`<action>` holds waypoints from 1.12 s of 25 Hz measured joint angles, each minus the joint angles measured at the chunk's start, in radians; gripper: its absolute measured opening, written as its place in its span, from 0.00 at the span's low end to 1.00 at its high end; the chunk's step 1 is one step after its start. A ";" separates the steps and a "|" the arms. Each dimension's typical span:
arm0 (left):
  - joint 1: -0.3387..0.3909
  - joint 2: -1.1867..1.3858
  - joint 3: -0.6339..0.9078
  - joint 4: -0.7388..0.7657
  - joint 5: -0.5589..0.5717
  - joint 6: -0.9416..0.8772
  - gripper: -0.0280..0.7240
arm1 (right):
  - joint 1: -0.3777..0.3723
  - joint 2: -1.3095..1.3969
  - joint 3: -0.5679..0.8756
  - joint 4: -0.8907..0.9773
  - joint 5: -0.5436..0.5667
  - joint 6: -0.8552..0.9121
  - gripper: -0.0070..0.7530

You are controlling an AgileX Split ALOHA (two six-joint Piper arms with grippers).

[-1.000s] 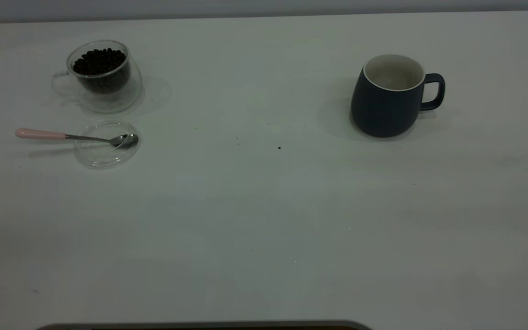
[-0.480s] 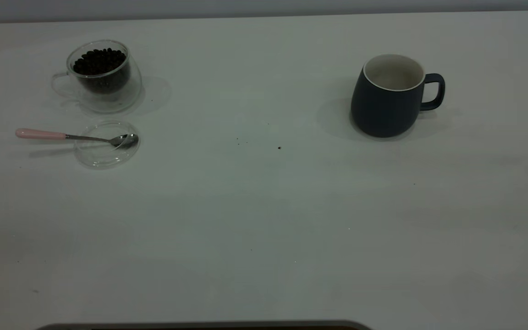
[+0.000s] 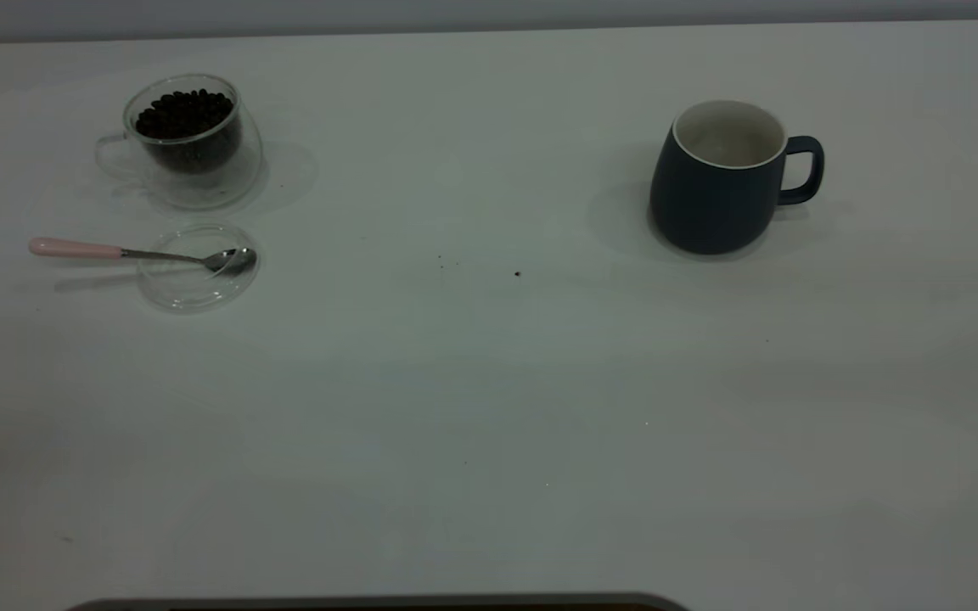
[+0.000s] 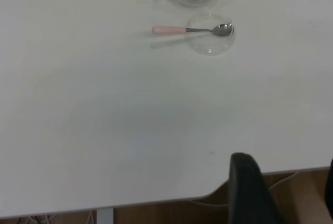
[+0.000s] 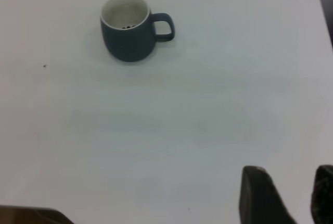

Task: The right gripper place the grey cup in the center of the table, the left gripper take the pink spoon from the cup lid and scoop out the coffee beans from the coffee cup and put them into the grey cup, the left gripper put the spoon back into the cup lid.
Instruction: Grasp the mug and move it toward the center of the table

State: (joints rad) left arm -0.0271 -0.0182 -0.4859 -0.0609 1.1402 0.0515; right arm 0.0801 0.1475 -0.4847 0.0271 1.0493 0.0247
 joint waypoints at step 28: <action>0.000 0.000 0.000 0.000 0.000 0.000 0.59 | -0.002 1.658 -0.647 0.226 -0.683 -1.174 0.74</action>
State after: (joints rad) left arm -0.0271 -0.0182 -0.4859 -0.0609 1.1402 0.0515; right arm 0.0779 1.8050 -1.1316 0.2528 0.3667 -1.1490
